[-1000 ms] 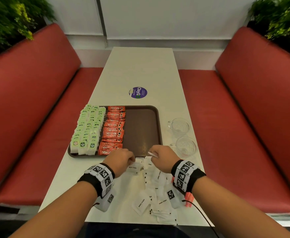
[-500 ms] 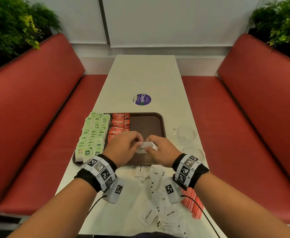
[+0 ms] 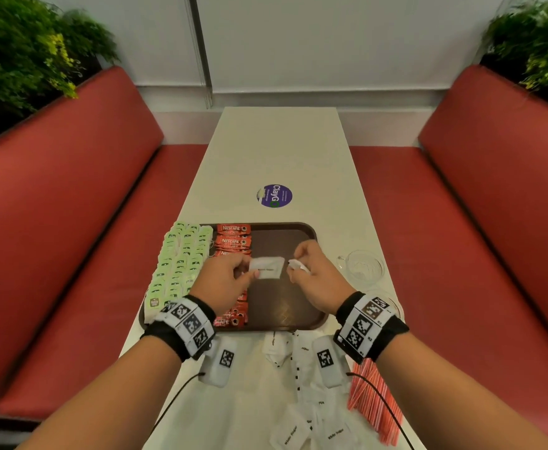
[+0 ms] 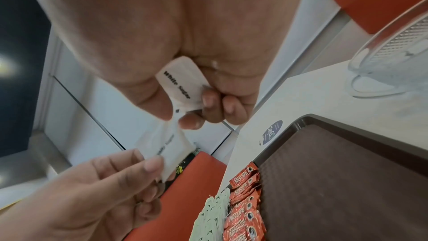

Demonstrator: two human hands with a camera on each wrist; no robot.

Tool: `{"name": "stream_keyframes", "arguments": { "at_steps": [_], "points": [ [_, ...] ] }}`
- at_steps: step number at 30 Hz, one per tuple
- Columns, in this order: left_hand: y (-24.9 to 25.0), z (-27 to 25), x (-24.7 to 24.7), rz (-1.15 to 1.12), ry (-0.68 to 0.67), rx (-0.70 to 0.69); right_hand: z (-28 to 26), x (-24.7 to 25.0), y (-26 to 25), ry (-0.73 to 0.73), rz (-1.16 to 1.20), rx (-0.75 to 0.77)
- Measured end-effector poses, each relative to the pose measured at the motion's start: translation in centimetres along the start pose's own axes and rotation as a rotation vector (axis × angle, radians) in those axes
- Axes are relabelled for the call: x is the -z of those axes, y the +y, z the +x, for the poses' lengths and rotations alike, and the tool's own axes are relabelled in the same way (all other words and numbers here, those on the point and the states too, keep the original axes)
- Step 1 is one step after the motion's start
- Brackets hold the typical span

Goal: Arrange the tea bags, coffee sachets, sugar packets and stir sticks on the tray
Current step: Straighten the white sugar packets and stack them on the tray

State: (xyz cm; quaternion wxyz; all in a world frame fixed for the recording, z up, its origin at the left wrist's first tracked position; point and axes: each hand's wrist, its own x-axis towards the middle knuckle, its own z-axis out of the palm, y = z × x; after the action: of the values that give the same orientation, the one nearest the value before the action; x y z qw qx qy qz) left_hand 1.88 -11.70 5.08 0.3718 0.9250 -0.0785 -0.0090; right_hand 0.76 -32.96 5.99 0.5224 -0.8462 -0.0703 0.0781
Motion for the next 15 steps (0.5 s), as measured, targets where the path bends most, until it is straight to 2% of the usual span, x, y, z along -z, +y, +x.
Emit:
{"name": "stream_keyframes", "arguments": {
  "at_steps": [6, 10, 15],
  "points": [
    [-3.2, 6.9, -2.1, 0.062, 0.034, 0.201, 1.6, 0.0, -0.2, 0.096, 0.103, -0.068],
    [-4.2, 12.3, -4.3, 0.193, -0.042, 0.215, 3.2, 0.8, 0.2, 0.165, 0.136, -0.07],
    [-6.0, 18.2, -6.5, 0.251, -0.081, 0.282, 5.4, 1.8, 1.4, 0.24, 0.146, -0.037]
  ]
}}
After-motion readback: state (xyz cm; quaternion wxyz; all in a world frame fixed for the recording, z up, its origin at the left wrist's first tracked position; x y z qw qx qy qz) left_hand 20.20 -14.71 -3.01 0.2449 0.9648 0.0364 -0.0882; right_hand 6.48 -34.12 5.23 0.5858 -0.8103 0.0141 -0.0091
